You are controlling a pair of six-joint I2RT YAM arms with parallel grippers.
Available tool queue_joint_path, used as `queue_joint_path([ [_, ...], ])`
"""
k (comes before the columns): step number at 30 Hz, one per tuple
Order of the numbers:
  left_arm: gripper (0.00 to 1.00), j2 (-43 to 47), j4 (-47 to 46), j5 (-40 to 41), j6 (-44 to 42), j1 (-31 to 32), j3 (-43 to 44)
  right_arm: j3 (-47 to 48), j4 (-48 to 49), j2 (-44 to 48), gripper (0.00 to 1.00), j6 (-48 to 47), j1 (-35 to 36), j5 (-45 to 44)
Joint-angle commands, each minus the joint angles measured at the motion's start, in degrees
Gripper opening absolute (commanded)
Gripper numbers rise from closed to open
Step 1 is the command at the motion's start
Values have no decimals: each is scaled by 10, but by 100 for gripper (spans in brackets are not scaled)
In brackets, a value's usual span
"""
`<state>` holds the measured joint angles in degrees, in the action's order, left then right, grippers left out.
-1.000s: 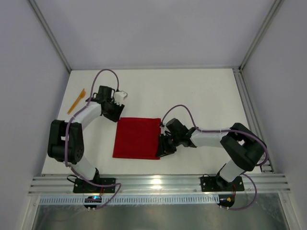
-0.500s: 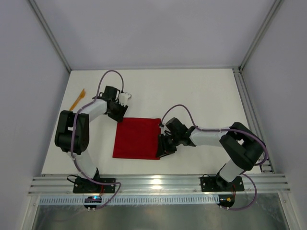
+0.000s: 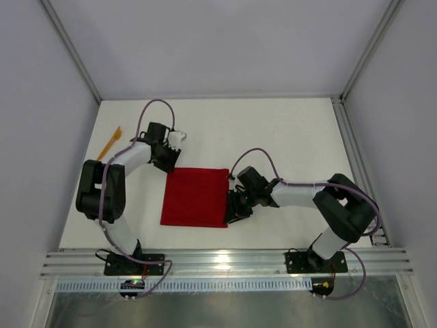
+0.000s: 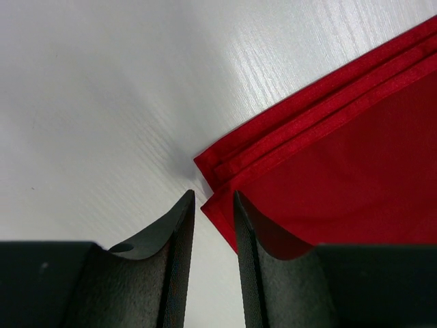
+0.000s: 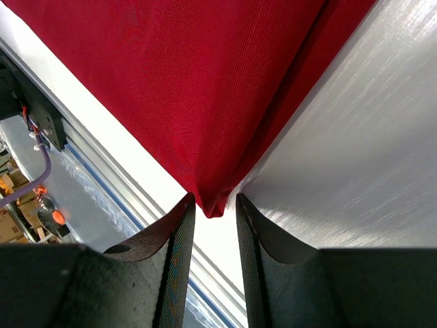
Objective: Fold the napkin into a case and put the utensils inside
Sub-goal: Pick up the top corner of the square folded napkin.
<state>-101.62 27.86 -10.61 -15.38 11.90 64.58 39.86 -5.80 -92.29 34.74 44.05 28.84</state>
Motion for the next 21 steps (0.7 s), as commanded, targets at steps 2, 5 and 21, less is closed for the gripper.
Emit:
queue_joint_path([
  [2, 31, 34, -13, -15, 5, -1, -9, -4, -32, -21, 36, -22, -7, -44],
  [5, 30, 29, -10, -13, 2, -1, -9, -3, -34, -21, 36, -24, -9, -47],
  [21, 13, 27, -2, -24, -4, 0, -8, -3, -25, -24, 36, -18, -10, -40],
])
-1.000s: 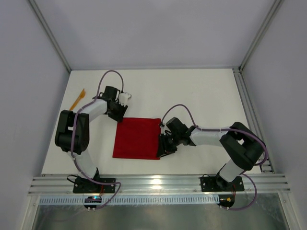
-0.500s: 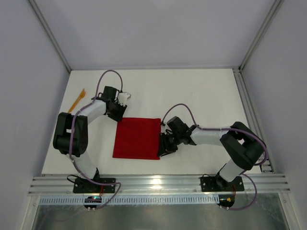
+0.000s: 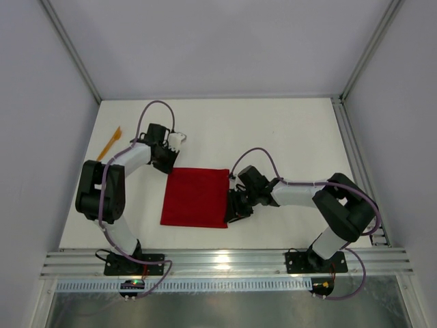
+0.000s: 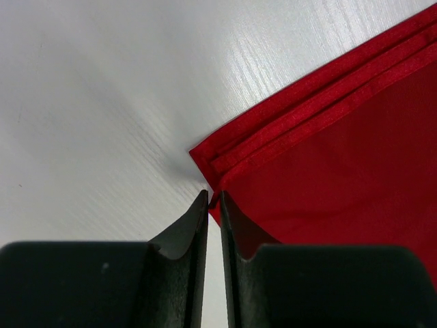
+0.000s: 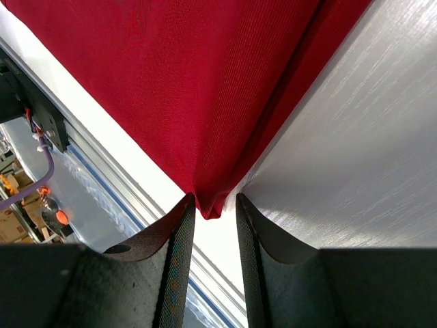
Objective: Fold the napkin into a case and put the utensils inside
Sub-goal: Pick up the top corner of the square folded napkin.
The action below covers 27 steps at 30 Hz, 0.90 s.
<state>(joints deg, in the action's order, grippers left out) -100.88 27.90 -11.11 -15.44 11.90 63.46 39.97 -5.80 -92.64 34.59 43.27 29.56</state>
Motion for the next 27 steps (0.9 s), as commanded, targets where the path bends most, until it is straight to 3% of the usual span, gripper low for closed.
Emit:
queue_joint_path([
  [1, 13, 25, -4, -19, -5, -1, 2, -4, -26, -19, 36, -16, -3, -47],
  [4, 9, 24, -5, -17, -6, 0, 0, -4, -25, -19, 36, -16, -2, -47],
  [6, 0, 22, -4, -15, -6, -1, 3, -4, -25, -18, 36, -16, -3, -48],
  [22, 0, 124, 68, -97, -9, 2, -16, 0, -18, -14, 37, -9, -4, -43],
  [27, 0, 154, 115, -148, -14, 35, -19, -2, -12, 7, 38, 7, -6, -39],
])
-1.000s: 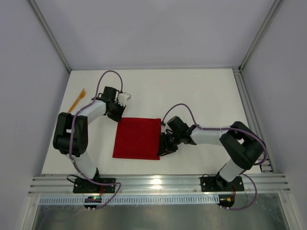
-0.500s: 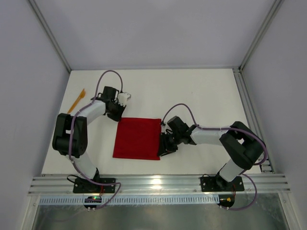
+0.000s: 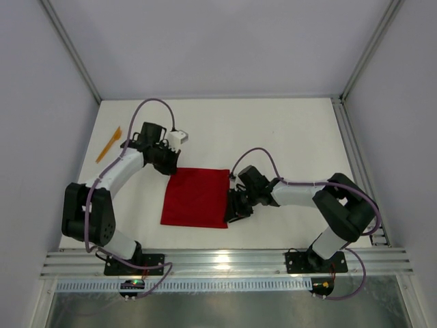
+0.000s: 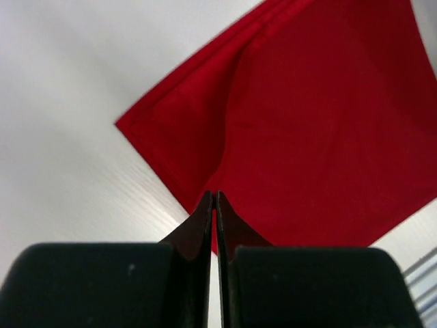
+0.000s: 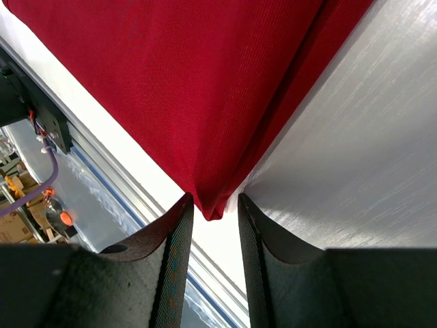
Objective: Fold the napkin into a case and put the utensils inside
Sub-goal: Pick up the top corner of the square folded napkin, then fold the top corner of the square-folded napkin.
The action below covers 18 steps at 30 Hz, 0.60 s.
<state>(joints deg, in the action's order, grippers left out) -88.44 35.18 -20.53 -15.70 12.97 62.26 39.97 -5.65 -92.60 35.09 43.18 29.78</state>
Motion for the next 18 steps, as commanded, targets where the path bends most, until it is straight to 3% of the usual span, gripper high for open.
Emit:
queue_joint_path([
  [1, 0, 43, 49, -57, -13, 34, -9, -2, -15, 12, 38, 6, -8, -43],
  [4, 0, 63, 65, -67, -13, 75, -14, -8, -23, 36, 40, 15, -15, -57],
  [7, 0, 70, 74, -80, -6, 114, -11, -18, -28, 45, 58, 14, -25, -58],
  [9, 0, 69, 79, -87, -3, 140, -6, -25, -24, 48, 63, 17, -34, -56],
  [18, 0, 61, 80, -110, -12, 226, -31, -49, -46, 116, 63, 29, -85, -86],
])
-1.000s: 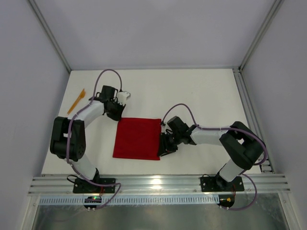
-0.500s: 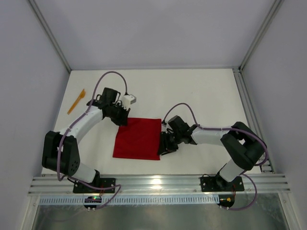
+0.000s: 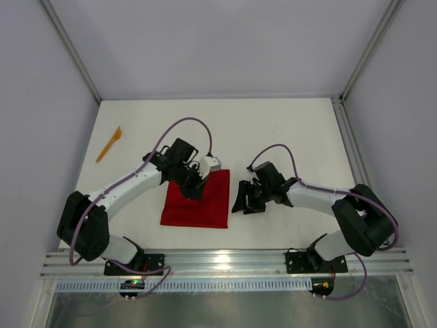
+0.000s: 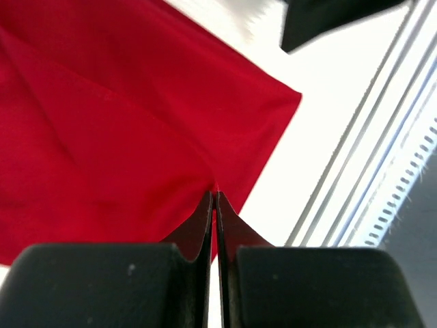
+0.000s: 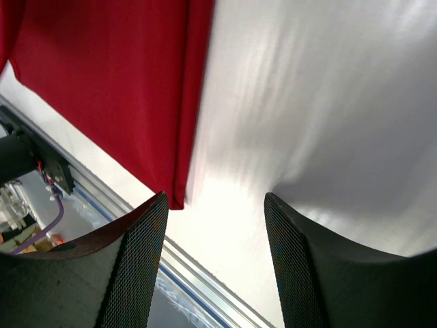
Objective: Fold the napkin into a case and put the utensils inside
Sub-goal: Fold the top corner of the square-folded napkin.
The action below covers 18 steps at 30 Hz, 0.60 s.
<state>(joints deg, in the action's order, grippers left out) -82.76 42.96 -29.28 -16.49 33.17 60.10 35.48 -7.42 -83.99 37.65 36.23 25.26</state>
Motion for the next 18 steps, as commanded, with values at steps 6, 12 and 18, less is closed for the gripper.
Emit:
queue_joint_path([
  [6, 0, -22, -31, -25, 3, 82, -16, -1, -43, 42, 63, 1, -30, -61],
  [12, 0, -43, -62, -42, 11, 118, -14, 1, -35, 36, 63, 6, -30, -58],
  [18, 0, -63, -86, -55, 21, 144, -13, 5, -34, 30, 63, 6, -30, -58],
])
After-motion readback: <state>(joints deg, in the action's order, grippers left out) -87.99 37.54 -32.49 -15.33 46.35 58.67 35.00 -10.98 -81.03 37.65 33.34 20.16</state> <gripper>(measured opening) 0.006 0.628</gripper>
